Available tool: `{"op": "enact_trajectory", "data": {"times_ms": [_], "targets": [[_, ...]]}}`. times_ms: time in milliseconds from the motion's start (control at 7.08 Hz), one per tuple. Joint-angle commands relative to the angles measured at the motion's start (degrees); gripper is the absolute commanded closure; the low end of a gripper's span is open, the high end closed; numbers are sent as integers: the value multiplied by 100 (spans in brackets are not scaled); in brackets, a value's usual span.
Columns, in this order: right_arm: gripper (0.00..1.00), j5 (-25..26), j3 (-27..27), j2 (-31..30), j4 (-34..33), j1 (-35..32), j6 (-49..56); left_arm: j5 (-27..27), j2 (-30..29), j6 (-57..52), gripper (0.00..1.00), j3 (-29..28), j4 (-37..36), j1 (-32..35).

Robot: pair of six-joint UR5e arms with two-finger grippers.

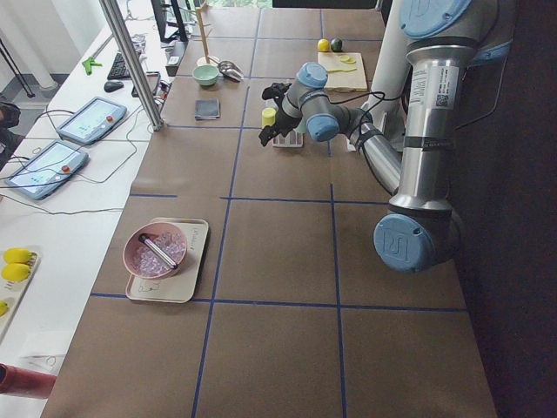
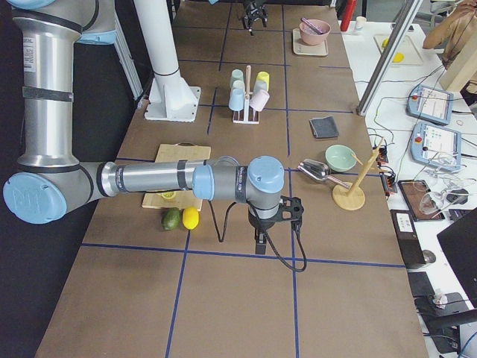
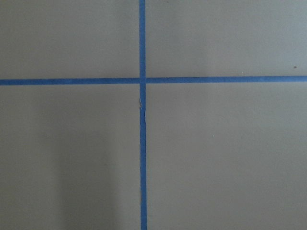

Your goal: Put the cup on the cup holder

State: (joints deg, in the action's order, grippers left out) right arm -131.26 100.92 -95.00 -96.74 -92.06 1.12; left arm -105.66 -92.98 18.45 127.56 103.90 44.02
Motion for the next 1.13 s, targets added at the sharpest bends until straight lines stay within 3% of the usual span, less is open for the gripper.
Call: {"op": "enact_trajectory", "data": {"times_ms": [0,282,424,706,989], "targets": [[0,-13,-20,-18,-231,-93,684,-1546,-236,-8,0,-1061,-580,1087],[0,-74,-116,-254,-170,-128,731,-2403,-544,-26,0,-2413,-590,1914],[0,-5,-116,-273,-161,-119,697,-2458,-598,-43,0,-2829,-625,2196],[0,-49,-300,-195,-161,-119,652,-2468,-398,-61,0,-2912,-915,2566],[0,-23,-292,-106,-161,-111,643,-2809,-204,-70,0,-2799,-1973,3382]]}}
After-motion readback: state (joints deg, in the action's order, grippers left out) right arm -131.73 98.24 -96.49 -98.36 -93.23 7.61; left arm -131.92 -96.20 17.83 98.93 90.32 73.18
